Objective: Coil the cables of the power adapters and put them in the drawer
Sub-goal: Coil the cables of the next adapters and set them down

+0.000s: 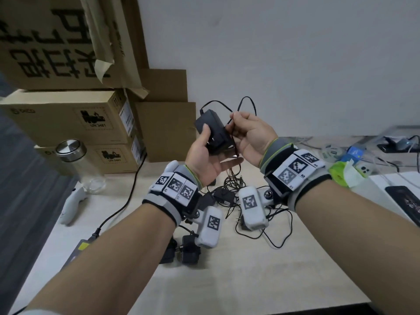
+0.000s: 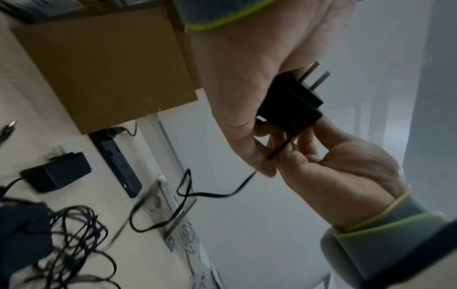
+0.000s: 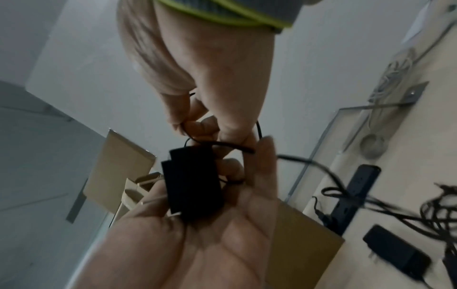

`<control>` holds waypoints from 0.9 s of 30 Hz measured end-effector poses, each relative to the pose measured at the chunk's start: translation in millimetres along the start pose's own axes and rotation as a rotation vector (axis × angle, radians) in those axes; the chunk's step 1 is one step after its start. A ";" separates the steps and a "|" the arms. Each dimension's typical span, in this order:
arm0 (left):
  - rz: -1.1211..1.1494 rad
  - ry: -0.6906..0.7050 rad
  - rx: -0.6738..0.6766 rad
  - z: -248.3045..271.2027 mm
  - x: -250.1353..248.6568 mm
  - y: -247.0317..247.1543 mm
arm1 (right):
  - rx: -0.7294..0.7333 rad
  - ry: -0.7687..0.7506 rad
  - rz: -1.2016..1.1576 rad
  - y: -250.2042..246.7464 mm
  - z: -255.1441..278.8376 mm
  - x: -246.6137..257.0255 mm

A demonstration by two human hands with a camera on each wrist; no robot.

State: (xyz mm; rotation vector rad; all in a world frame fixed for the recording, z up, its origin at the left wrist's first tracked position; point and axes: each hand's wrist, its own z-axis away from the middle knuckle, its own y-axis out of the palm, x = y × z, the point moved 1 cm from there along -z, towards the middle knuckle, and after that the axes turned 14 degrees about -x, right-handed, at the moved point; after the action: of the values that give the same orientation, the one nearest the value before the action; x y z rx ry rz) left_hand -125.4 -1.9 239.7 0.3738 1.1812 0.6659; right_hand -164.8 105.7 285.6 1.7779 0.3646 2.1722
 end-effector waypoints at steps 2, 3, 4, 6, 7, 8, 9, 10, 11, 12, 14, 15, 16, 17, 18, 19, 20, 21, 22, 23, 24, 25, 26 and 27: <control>0.046 0.044 -0.108 0.2 -4.9 4.4 | -0.061 -0.094 0.098 -2.4 -1.0 1.6; 0.056 0.072 -0.163 -0.3 -10.0 4.4 | -0.099 -0.153 0.179 -7.1 -4.1 0.5; 0.060 0.088 -0.203 -1.3 -16.0 3.4 | -0.134 -0.206 0.270 -12.6 -6.9 -1.1; 0.088 0.083 -0.233 -1.5 -28.1 2.8 | -0.175 -0.327 0.497 -23.2 -9.4 -8.1; 0.113 0.078 -0.233 -1.1 -33.1 3.2 | -0.180 -0.395 0.646 -28.7 -9.4 -13.5; 0.137 0.077 -0.229 0.0 -37.3 4.3 | -0.157 -0.443 0.789 -33.8 -8.5 -20.2; 0.160 0.079 -0.222 1.5 -41.0 5.0 | -0.119 -0.469 0.907 -37.8 -7.3 -28.4; 0.183 0.081 -0.209 3.1 -43.3 6.3 | -0.085 -0.460 1.000 -41.4 -4.8 -36.4; 0.204 0.081 -0.191 5.1 -45.2 7.5 | -0.043 -0.446 1.078 -44.8 -3.2 -45.1; 0.221 0.083 -0.171 6.8 -47.1 8.0 | 0.014 -0.430 1.134 -46.0 -1.3 -52.5; 0.244 0.092 -0.135 9.7 -52.4 8.7 | 0.118 -0.353 1.149 -45.7 -2.0 -63.8; 0.254 0.102 -0.124 10.6 -56.4 8.8 | 0.143 -0.308 1.131 -43.4 -2.6 -66.8; 0.266 0.116 -0.118 10.8 -60.9 8.3 | 0.156 -0.290 1.129 -40.9 -2.7 -67.0; 0.280 0.133 -0.123 11.0 -66.1 6.8 | 0.149 -0.288 1.130 -39.0 -3.0 -65.1; 0.288 0.152 -0.140 10.9 -72.1 3.7 | 0.122 -0.289 1.126 -38.3 -3.3 -60.9; 0.288 0.173 -0.164 10.6 -77.9 -0.8 | 0.082 -0.293 1.102 -38.5 -4.4 -54.8; 0.281 0.199 -0.195 10.3 -84.4 -7.0 | 0.026 -0.301 1.071 -38.8 -6.5 -46.9; 0.266 0.227 -0.230 8.7 -89.4 -13.7 | -0.043 -0.315 1.036 -39.7 -10.7 -38.3; 0.248 0.249 -0.271 6.7 -92.9 -21.1 | -0.119 -0.327 1.001 -39.4 -12.9 -27.4; 0.232 0.263 -0.308 4.8 -94.9 -28.3 | -0.194 -0.334 0.959 -37.8 -14.9 -16.6; 0.221 0.267 -0.337 2.6 -94.9 -34.5 | -0.260 -0.336 0.918 -35.0 -15.2 -5.2; 0.219 0.264 -0.358 1.4 -93.8 -39.3 | -0.311 -0.331 0.883 -31.2 -15.5 5.6; 0.224 0.259 -0.372 1.1 -91.6 -42.7 | -0.344 -0.322 0.850 -26.3 -14.7 15.4; 0.230 0.254 -0.376 1.9 -89.4 -44.4 | -0.357 -0.322 0.817 -20.2 -12.5 25.2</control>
State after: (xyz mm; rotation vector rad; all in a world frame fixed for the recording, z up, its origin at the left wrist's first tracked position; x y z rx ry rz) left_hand -131.0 -93.6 278.6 0.1084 1.2297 1.1413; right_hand -180.0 134.2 298.0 2.2258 -0.9161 2.1239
